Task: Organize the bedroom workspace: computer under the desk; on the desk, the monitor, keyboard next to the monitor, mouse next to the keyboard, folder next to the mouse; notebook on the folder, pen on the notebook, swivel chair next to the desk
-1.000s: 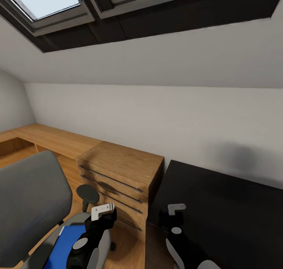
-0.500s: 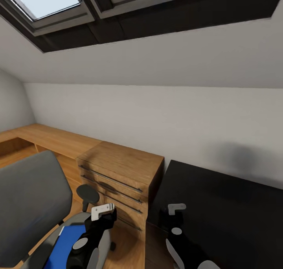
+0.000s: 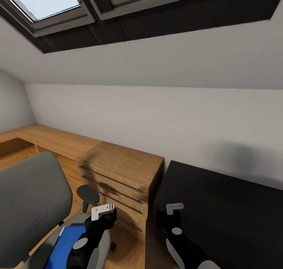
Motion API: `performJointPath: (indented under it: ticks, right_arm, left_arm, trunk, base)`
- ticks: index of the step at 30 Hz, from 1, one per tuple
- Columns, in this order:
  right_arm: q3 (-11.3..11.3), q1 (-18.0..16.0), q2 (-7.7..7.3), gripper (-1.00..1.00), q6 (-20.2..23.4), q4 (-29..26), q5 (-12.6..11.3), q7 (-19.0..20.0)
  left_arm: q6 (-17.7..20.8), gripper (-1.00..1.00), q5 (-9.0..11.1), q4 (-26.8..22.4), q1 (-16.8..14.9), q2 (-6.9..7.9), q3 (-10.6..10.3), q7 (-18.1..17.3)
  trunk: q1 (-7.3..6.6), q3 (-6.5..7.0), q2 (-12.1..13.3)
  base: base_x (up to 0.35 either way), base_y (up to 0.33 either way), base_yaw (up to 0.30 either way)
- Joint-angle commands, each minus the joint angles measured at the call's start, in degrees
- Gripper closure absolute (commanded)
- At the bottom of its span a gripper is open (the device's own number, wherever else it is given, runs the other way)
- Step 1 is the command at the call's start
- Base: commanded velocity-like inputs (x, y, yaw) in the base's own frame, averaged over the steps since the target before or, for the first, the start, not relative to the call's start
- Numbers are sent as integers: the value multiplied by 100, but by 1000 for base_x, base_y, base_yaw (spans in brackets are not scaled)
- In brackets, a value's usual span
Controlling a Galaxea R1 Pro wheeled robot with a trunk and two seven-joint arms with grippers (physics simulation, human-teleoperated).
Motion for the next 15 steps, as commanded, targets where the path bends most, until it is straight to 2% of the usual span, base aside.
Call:
performJointPath:
  ticks: [1,6,15]
  right_arm:
    - [46,-7,-5,-100,-28,4,-65,-55]
    - [43,-7,-5,-100,-28,1,-65,-53]
    - [43,-7,-5,-100,-32,-6,-65,-53]
  left_arm:
    - [20,-100,61,-6,-4,0,-7,51]
    - [20,-100,61,-4,-4,0,-7,51]
    - [20,-100,62,-4,-4,0,-7,51]
  trunk:
    - [0,-7,-4]
    - [0,-7,-4]
    - [-198,155,357]
  base:
    - [0,0,0]
    - [0,0,0]
    - [0,0,0]
